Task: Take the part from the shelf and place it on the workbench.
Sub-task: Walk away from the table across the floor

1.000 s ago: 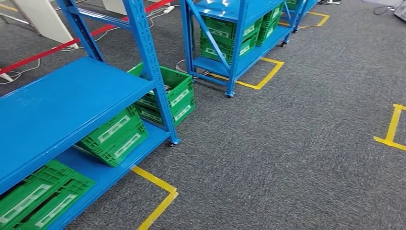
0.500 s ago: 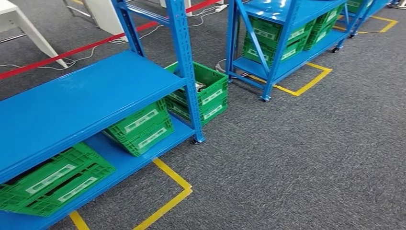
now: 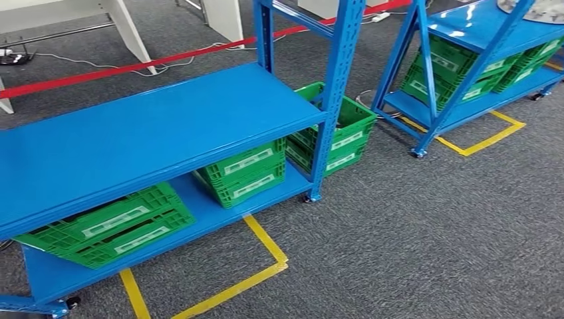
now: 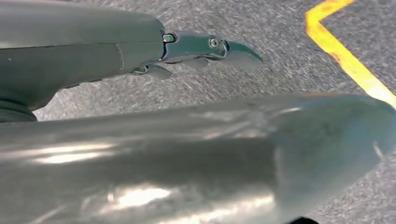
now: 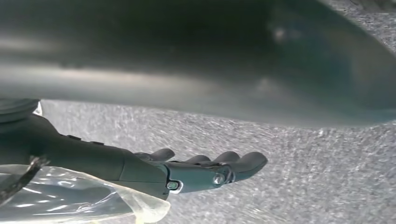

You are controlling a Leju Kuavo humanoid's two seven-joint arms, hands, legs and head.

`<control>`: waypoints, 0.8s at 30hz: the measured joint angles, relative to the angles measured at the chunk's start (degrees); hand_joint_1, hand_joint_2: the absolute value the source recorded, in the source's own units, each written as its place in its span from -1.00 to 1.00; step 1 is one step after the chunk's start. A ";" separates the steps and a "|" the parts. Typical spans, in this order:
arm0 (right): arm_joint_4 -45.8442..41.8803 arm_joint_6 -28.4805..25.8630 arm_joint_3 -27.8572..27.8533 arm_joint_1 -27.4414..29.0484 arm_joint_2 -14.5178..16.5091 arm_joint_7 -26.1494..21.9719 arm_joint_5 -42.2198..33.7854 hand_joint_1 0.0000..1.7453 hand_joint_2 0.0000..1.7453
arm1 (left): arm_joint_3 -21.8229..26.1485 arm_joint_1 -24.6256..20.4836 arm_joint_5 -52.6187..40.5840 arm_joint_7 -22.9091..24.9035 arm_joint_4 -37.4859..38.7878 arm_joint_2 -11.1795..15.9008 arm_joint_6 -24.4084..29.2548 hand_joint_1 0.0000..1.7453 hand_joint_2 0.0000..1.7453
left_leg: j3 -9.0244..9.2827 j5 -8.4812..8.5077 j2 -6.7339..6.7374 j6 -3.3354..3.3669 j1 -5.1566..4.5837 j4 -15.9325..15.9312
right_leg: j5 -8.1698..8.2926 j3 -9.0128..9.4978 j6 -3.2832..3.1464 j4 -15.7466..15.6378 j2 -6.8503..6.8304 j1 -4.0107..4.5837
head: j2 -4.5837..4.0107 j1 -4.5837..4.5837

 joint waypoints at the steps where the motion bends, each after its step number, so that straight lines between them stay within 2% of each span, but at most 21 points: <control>1: 0.16 0.04 0.04 0.04 0.00 -0.02 0.00 -1.00 -1.00 | 0.00 -0.01 0.03 -0.09 0.10 -0.12 0.00 -1.00 -1.00 | 0.12 -0.07 -0.76 -0.05 0.05 0.02 | 1.00 -0.61 0.13 0.20 0.04 -0.08 | 0.00 -0.01; 2: 0.26 0.17 0.07 0.04 0.00 0.01 0.00 -1.00 -1.00 | 0.00 -0.03 0.05 -0.22 0.22 -0.23 0.00 -1.00 -1.00 | 0.31 -0.17 -1.55 -0.16 0.15 0.05 | 3.05 -0.13 0.26 -1.85 0.19 -0.20 | 0.00 -0.01; 3: 0.34 0.40 0.08 0.01 0.00 0.15 -0.01 -1.00 -1.00 | 0.01 -0.09 0.04 -0.38 0.33 -0.34 0.00 -1.00 -1.00 | 0.53 -0.33 -2.34 -0.38 0.26 0.13 | 5.67 1.25 0.41 -5.62 0.84 -0.41 | 0.00 -0.01; 4: 0.39 0.72 0.11 -0.04 0.00 0.36 -0.01 -1.00 -1.00 | 0.02 -0.18 0.03 -0.54 0.45 -0.41 0.00 -1.00 -1.00 | 0.63 -0.56 -3.08 -0.70 0.29 0.30 | 7.60 2.79 0.57 -9.45 2.19 -0.64 | 0.00 0.02; 5: 0.42 1.04 0.14 -0.10 0.00 0.61 0.02 -1.00 -1.00 | 0.02 -0.34 0.02 -0.67 0.56 -0.46 0.00 -1.00 -1.00 | 0.58 -0.76 -3.78 -1.02 0.30 0.61 | 8.69 4.10 0.50 -12.54 3.48 -0.87 | 0.00 0.01; 6: 0.42 1.25 0.18 -0.16 0.00 0.85 0.05 -1.00 -1.00 | 0.03 -0.48 -0.02 -0.79 0.67 -0.48 0.00 -1.00 -1.00 | 0.37 -0.88 -4.41 -1.36 0.30 0.84 | 9.01 4.99 0.32 -14.32 4.47 -0.99 | 0.00 0.03; 7: 0.42 1.33 0.21 -0.19 0.00 0.97 0.10 -1.00 -1.00 | 0.02 -0.56 -0.06 -0.87 0.78 -0.50 0.00 -1.00 -1.00 | 0.05 -0.86 -5.07 -1.70 0.33 1.01 | 8.69 5.34 -0.03 -14.79 4.79 -0.97 | 0.00 0.03; 8: 0.42 1.29 0.24 -0.21 0.00 1.00 0.15 -1.00 -1.00 | 0.01 -0.59 -0.10 -0.94 0.90 -0.53 0.00 -1.00 -1.00 | -0.20 -0.78 -5.74 -1.99 0.43 1.09 | 8.65 5.55 -0.49 -14.94 4.25 -0.90 | 0.00 0.03; 9: 0.42 1.22 0.25 -0.23 0.01 0.92 0.20 -1.00 -1.00 | -0.01 -0.52 -0.15 -0.99 1.01 -0.56 0.00 -1.00 -1.00 | -0.38 -0.81 -5.86 -2.29 0.51 1.16 | 8.72 5.72 -0.86 -14.94 3.52 -0.88 | 0.00 0.04; 10: 0.42 1.12 0.25 -0.22 0.01 0.76 0.25 -1.00 -1.00 | -0.03 -0.47 -0.21 -1.02 1.10 -0.60 0.00 -1.00 -1.00 | -0.69 -1.21 -4.98 -2.60 0.48 1.78 | 8.74 5.81 -1.28 -15.00 2.83 -0.90 | 0.00 -0.09; 11: 0.42 1.03 0.25 -0.21 0.02 0.52 0.27 -1.00 -1.00 | -0.04 -0.50 -0.28 -1.02 1.16 -0.61 0.00 -1.00 -1.00 | -1.41 -2.21 -3.49 -2.89 0.43 3.34 | 8.73 5.90 -1.66 -15.08 2.07 -0.94 | 0.00 -0.27; 13: 0.46 0.91 0.25 -0.12 0.03 -0.15 0.26 -1.00 -1.00 | -0.04 -0.72 -0.60 -1.03 1.24 -0.65 0.00 -1.00 -1.00 | -4.67 -5.67 -0.18 -3.38 0.40 10.09 | 8.51 6.05 -2.29 -15.15 0.41 -0.83 | 0.00 -0.59; 14: 0.53 0.90 0.26 -0.07 0.04 -0.49 0.22 -1.00 -1.00 | -0.03 -0.81 -0.77 -1.02 1.27 -0.68 0.01 -1.00 -1.00 | -6.69 -7.27 0.46 -3.51 0.49 14.13 | 8.38 6.09 -2.46 -15.15 -0.49 -0.72 | 0.00 -0.62; 15: 0.61 0.90 0.26 -0.03 0.04 -0.77 0.18 -1.00 -1.00 | -0.03 -0.82 -0.93 -1.02 1.31 -0.73 0.01 -1.00 -1.00 | -8.19 -8.04 0.69 -3.55 0.56 17.09 | 8.25 6.18 -2.56 -15.15 -1.37 -0.63 | 0.00 -0.60; 16: 0.68 0.90 0.26 -0.04 0.05 -0.97 0.15 -1.00 -1.00 | -0.03 -0.76 -1.05 -1.01 1.35 -0.78 0.01 -1.00 -1.00 | -8.75 -7.68 0.76 -3.50 0.59 18.08 | 8.10 6.30 -2.61 -15.15 -2.20 -0.56 | 0.00 -0.61; 17: 0.75 0.91 0.24 -0.07 0.05 -1.11 0.13 -1.00 -1.00 | -0.03 -0.68 -1.16 -0.98 1.39 -0.84 0.00 -1.00 -1.00 | -8.12 -6.17 0.90 -3.34 0.57 16.63 | 7.94 6.51 -2.60 -15.15 -2.96 -0.49 | 0.00 -0.62; 18: 0.79 0.91 0.22 -0.11 0.07 -1.22 0.12 -1.00 -1.00 | -0.02 -0.62 -1.25 -0.92 1.42 -0.89 0.01 -1.00 -1.00 | -6.55 -4.03 1.37 -3.03 0.48 13.35 | 7.74 6.78 -2.54 -15.16 -3.68 -0.42 | 0.00 -0.62; 19: 0.80 0.91 0.20 -0.13 0.09 -1.31 0.11 -1.00 -1.00 | 0.01 -0.59 -1.32 -0.81 1.43 -0.92 0.01 -1.00 -1.00 | -4.59 -2.10 2.64 -2.58 0.23 9.32 | 7.52 6.92 -2.42 -15.18 -4.37 -0.36 | 0.00 -0.61; 20: 0.81 0.92 0.18 -0.14 0.12 -1.36 0.10 -1.00 -1.00 | 0.05 -0.63 -1.36 -0.64 1.44 -0.97 0.01 -1.00 -1.00 | -2.82 -0.92 3.95 -2.12 -0.11 5.64 | 7.22 7.16 -2.19 -15.16 -5.04 -0.20 | 0.00 -0.65; 22: 0.85 0.95 0.16 -0.15 0.17 -1.43 0.09 -1.00 -1.00 | 0.16 -0.72 -1.38 -0.29 1.45 -1.03 0.02 -1.00 -1.00 | -1.18 -0.55 5.54 -1.48 -0.67 2.06 | 6.77 7.34 -1.69 -15.25 -6.44 0.03 | 0.00 -0.69; 24: 0.88 0.97 0.09 -0.29 0.21 -1.49 0.09 -1.00 -1.00 | 0.22 -0.55 -1.40 -0.14 1.47 -1.12 0.02 -1.00 -1.00 | -1.08 -0.54 4.32 -1.09 -0.62 1.47 | 6.51 8.01 -1.17 -15.55 -7.77 0.09 | 0.00 -0.74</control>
